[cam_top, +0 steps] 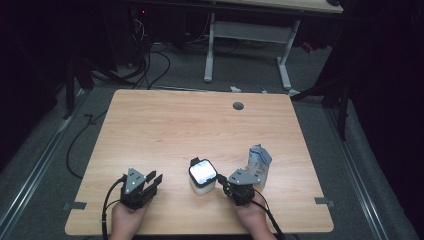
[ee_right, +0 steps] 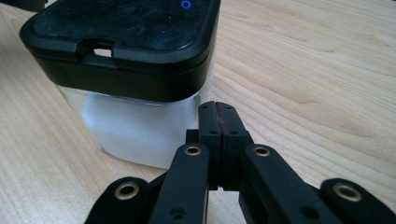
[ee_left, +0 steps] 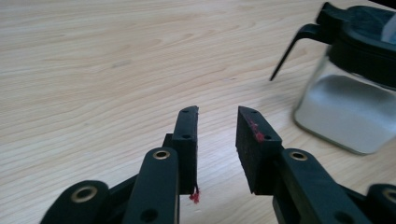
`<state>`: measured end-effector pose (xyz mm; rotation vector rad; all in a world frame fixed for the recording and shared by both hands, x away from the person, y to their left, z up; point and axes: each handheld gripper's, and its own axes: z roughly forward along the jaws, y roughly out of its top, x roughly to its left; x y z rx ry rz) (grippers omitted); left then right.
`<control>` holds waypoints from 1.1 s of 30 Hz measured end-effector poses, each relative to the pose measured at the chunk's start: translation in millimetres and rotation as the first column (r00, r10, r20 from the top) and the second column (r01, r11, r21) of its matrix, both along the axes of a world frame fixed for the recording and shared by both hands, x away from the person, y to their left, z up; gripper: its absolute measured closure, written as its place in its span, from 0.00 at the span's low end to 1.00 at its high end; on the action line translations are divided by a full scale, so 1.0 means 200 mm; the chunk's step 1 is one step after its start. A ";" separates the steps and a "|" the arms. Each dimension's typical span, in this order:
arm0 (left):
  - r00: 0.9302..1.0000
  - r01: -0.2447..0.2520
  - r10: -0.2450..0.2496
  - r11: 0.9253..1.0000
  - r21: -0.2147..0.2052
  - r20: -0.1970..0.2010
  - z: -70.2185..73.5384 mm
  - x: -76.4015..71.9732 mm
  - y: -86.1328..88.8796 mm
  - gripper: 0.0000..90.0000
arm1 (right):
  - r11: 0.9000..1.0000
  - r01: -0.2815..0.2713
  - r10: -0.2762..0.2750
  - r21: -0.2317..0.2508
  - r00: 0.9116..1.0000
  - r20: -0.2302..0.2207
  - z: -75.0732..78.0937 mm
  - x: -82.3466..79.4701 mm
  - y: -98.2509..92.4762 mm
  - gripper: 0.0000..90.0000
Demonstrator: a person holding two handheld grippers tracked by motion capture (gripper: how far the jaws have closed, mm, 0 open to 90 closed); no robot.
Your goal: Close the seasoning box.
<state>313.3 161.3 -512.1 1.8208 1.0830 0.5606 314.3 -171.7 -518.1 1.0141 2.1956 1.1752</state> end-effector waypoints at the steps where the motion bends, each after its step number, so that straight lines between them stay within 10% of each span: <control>1: 1.000 -0.006 0.006 1.000 -0.001 -0.002 0.00 0.00 0.01 0.76 | 1.000 0.000 0.000 0.002 1.000 0.000 0.00 0.00 0.00 1.00; 33: 0.999 -0.038 0.038 0.999 -0.015 -0.013 -0.04 0.01 0.07 0.75 | 0.995 -0.096 0.096 0.005 0.995 0.010 0.01 -0.12 0.11 1.00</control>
